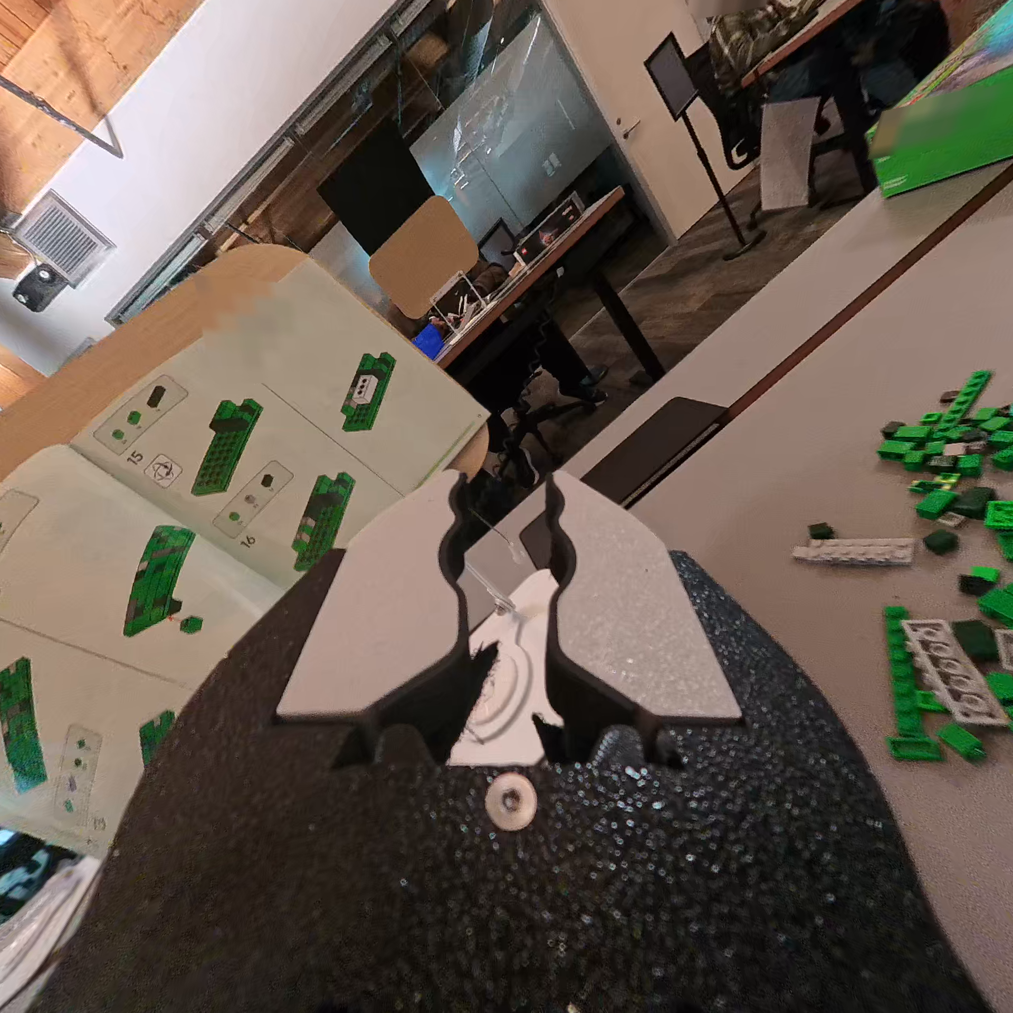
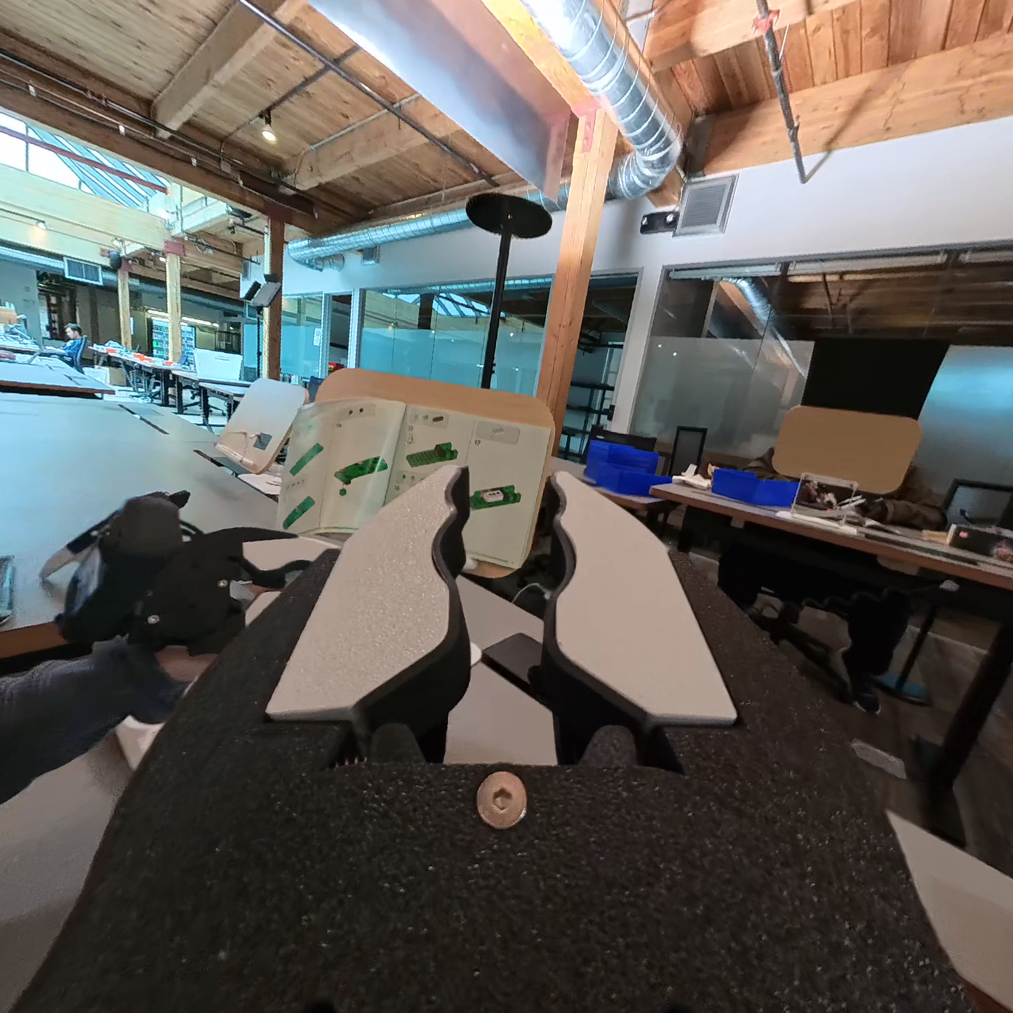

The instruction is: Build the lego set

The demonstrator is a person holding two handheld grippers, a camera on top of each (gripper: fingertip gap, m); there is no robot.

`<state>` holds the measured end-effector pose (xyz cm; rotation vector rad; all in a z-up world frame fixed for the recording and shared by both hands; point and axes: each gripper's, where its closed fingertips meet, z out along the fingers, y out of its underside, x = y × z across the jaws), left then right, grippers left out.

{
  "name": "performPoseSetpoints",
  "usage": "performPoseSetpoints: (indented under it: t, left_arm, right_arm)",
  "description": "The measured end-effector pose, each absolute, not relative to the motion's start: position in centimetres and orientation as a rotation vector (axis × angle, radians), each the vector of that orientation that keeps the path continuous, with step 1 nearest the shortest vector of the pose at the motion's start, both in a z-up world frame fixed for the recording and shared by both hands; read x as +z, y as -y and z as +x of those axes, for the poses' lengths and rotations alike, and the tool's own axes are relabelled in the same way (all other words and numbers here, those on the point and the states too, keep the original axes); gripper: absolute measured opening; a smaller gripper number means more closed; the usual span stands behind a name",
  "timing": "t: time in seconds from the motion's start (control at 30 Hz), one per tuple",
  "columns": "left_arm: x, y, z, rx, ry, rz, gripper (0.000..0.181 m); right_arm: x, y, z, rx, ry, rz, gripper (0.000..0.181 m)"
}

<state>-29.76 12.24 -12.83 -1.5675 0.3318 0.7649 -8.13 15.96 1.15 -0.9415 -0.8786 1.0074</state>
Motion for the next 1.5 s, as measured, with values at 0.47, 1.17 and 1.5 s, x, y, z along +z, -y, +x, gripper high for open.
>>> performPoseSetpoints:
  t: [0.47, 1.17, 1.5]
  left_arm:
    - [-12.3, -23.0, -36.0, 1.234, -0.573, -1.492, 0.044]
    - [-13.8, -28.6, -40.4, 1.442, -0.779, -1.513, 0.032]
    - [-13.1, -28.0, -39.6, 1.406, -0.761, -1.502, 0.016]
  right_arm:
    - [-0.3, -20.2, -11.5, 1.019, 0.849, -1.013, 0.022]
    - [-2.8, -24.1, -15.0, 1.068, 0.873, -1.088, 0.021]
    - [-3.3, -24.0, -15.7, 1.059, 0.904, -1.094, 0.021]
